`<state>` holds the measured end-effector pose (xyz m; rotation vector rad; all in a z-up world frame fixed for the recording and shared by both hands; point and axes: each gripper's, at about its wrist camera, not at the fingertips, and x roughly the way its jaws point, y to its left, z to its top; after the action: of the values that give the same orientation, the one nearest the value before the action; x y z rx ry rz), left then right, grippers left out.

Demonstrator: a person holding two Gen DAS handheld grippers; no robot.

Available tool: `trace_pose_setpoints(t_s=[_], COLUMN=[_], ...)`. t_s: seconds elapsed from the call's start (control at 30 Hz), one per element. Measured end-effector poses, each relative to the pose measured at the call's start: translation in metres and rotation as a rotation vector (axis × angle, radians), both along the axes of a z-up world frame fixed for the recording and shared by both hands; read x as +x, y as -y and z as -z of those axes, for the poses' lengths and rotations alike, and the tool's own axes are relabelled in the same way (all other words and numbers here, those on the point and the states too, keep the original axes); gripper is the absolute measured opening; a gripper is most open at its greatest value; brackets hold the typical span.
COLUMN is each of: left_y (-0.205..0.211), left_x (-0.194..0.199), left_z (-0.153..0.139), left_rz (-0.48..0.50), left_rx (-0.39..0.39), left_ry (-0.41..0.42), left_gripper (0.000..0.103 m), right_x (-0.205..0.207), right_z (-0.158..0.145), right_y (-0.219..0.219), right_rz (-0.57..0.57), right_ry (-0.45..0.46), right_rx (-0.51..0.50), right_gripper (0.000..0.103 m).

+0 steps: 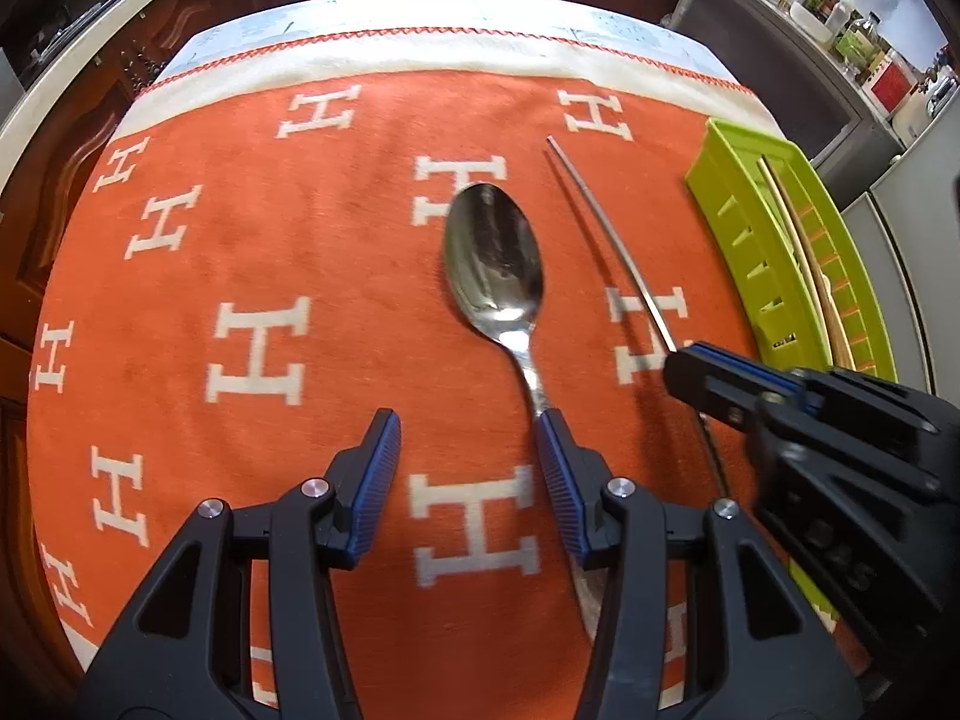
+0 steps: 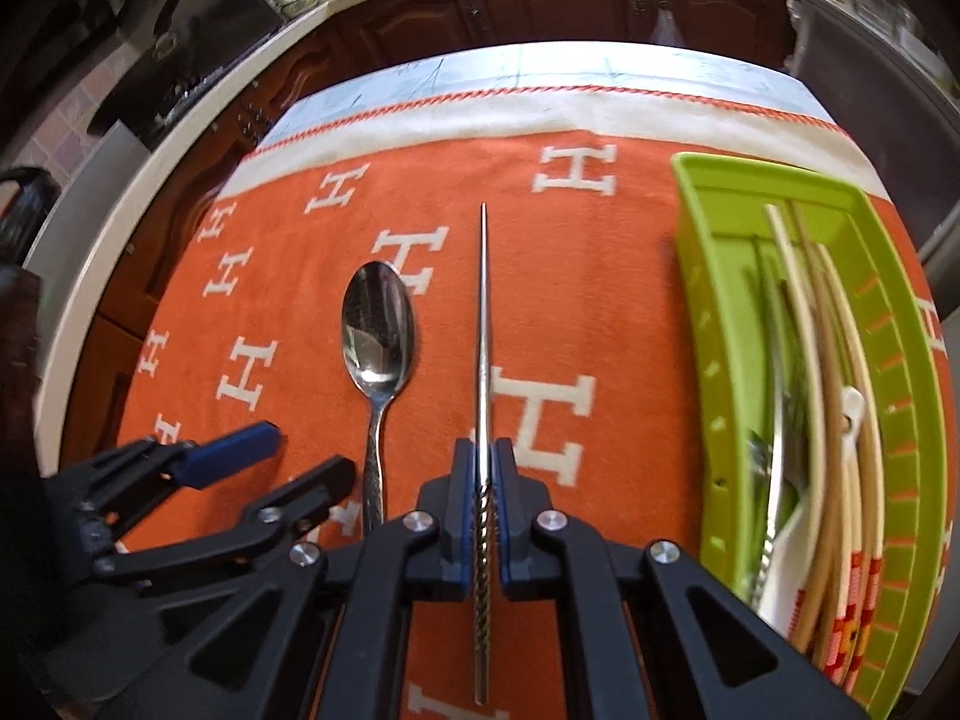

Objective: Organize utensils
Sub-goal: 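Close the right tool on the thin steel chopstick, then close the left tool on the steel spoon's handle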

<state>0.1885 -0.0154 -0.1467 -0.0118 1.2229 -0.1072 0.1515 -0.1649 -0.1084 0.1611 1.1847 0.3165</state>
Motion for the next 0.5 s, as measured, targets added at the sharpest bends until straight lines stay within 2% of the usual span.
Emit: trace_pose_setpoints(t_s=[0.27, 0.5], left_y=[0.025, 0.027], left_x=[-0.001, 0.003], left_z=[0.007, 0.006], left_rz=[0.000, -0.026], left_rx=[0.058, 0.065], left_ry=[0.029, 0.045], left_gripper=[0.044, 0.043], right_x=[-0.019, -0.028], right_z=[-0.007, -0.006], right_y=[0.029, 0.042], right_rz=[0.050, 0.071], right_ry=[0.016, 0.020], right_rx=[0.059, 0.098], right_gripper=[0.005, 0.005])
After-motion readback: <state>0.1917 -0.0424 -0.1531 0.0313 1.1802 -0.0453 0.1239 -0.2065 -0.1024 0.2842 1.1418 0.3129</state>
